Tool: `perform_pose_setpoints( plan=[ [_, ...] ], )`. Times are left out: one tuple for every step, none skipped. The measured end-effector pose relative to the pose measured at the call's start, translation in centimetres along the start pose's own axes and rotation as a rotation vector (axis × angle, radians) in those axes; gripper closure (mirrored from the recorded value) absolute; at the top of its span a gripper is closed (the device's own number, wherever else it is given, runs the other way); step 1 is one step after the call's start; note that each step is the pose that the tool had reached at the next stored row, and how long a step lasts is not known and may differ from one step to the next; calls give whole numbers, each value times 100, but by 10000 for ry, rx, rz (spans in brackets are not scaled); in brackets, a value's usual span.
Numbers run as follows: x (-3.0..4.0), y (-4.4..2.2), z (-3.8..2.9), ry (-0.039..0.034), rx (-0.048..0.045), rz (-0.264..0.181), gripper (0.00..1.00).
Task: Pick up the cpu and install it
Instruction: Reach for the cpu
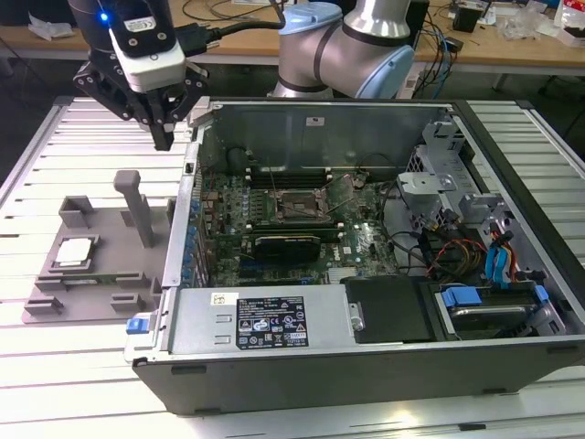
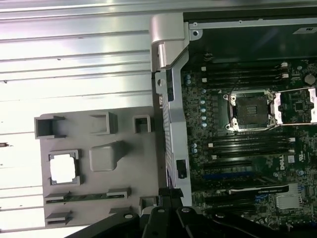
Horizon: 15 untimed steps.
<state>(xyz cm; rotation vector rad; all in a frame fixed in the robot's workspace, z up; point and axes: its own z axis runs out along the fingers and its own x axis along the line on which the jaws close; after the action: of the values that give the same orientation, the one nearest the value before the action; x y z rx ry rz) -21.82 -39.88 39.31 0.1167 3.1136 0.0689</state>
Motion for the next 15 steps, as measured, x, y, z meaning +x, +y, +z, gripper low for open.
perform_pose_setpoints(
  plan=[
    [13, -1, 0, -1, 0, -1, 89],
    [34, -3, -1, 1, 1, -1, 89],
    [57, -4, -2, 1, 1, -1, 89],
    [68, -5, -2, 1, 1, -1, 89],
    [79, -6, -2, 1, 1, -1, 89],
    [106, -8, -2, 0, 0, -1, 89],
    [117, -9, -2, 0, 0, 0, 89],
    [124, -9, -2, 1, 0, 0, 89],
    [134, -10, -2, 1, 0, 0, 89],
    [145, -11, -2, 0, 0, 0, 89],
    [155, -12, -2, 0, 0, 0, 89],
    [167, -13, -2, 0, 0, 0, 89],
    [183, -14, -2, 0, 0, 0, 89],
    [189, -14, -2, 0, 0, 0, 89],
    [196, -15, -3, 1, 1, 0, 89]
  ],
)
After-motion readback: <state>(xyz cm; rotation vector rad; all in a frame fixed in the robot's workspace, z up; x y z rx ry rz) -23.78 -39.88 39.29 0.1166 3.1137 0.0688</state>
